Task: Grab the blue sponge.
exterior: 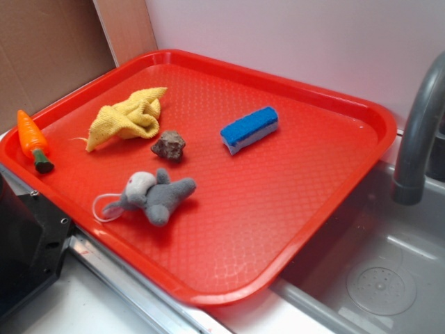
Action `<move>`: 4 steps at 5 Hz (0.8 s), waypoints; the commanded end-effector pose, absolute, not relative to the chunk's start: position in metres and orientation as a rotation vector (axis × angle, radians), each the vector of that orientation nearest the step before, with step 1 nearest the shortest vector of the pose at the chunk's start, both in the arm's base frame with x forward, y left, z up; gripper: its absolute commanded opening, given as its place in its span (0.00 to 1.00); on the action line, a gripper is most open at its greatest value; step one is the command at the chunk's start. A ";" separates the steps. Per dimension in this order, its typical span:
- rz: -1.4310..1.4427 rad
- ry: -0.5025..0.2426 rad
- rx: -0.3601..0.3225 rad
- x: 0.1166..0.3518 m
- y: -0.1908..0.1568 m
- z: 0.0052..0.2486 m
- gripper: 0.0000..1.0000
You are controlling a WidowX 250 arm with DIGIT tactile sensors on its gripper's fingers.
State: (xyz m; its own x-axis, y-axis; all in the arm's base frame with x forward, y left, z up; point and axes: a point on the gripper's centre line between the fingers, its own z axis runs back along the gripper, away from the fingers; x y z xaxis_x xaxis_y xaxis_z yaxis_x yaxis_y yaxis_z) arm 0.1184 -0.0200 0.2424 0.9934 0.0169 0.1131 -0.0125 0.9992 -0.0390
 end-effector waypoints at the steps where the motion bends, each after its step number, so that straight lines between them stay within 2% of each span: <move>1: 0.015 -0.114 -0.038 0.118 -0.020 0.242 1.00; 3: 0.038 -0.169 -0.066 0.180 -0.032 0.218 1.00; 4: 0.065 -0.190 -0.010 0.215 -0.042 0.194 1.00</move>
